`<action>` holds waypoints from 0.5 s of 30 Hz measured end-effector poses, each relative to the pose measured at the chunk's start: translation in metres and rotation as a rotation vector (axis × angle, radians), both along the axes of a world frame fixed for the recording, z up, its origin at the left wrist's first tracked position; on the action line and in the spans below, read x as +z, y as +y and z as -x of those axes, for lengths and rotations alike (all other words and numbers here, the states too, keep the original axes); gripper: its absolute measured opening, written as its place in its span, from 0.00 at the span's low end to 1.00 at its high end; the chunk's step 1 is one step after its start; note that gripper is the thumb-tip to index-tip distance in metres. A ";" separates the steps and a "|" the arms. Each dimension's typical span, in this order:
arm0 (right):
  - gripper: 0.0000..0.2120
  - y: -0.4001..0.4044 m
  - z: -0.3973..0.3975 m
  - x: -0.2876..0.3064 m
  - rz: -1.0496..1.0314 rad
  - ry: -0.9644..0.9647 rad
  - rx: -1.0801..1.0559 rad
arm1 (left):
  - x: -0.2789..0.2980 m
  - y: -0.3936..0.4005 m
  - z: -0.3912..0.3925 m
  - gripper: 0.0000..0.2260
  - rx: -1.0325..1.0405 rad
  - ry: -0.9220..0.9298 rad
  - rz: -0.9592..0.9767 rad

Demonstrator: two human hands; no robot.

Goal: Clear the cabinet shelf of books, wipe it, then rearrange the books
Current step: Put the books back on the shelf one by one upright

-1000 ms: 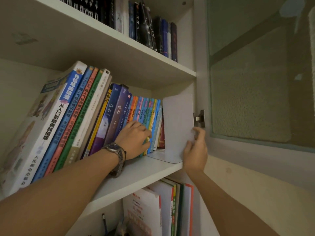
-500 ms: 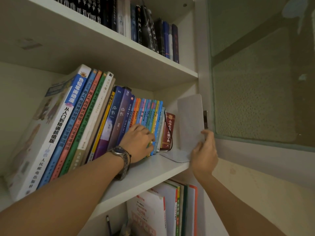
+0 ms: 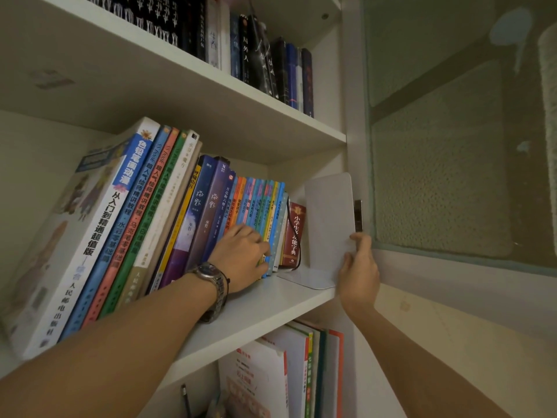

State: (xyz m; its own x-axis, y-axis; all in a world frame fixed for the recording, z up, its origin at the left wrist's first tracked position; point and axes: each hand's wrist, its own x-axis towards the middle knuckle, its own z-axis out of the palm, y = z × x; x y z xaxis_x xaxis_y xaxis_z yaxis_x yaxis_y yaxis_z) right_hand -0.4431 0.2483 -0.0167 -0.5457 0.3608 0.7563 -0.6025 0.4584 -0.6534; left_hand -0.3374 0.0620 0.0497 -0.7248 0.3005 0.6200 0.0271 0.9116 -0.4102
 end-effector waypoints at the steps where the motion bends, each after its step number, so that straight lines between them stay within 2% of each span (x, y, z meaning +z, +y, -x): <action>1: 0.16 0.000 0.001 -0.001 -0.010 -0.005 0.003 | 0.000 0.000 0.000 0.15 -0.001 -0.001 0.000; 5: 0.17 -0.002 0.001 -0.002 -0.026 -0.020 0.021 | 0.000 0.000 0.000 0.15 -0.003 -0.001 0.001; 9: 0.13 -0.012 -0.009 -0.014 -0.031 0.237 -0.054 | 0.000 0.001 0.000 0.15 0.000 -0.007 0.000; 11: 0.09 -0.017 -0.015 -0.023 -0.101 0.332 0.074 | -0.001 0.001 0.000 0.15 0.001 -0.010 0.000; 15: 0.11 -0.023 -0.020 -0.042 -0.261 0.422 0.326 | -0.001 0.002 0.000 0.15 0.005 -0.011 0.004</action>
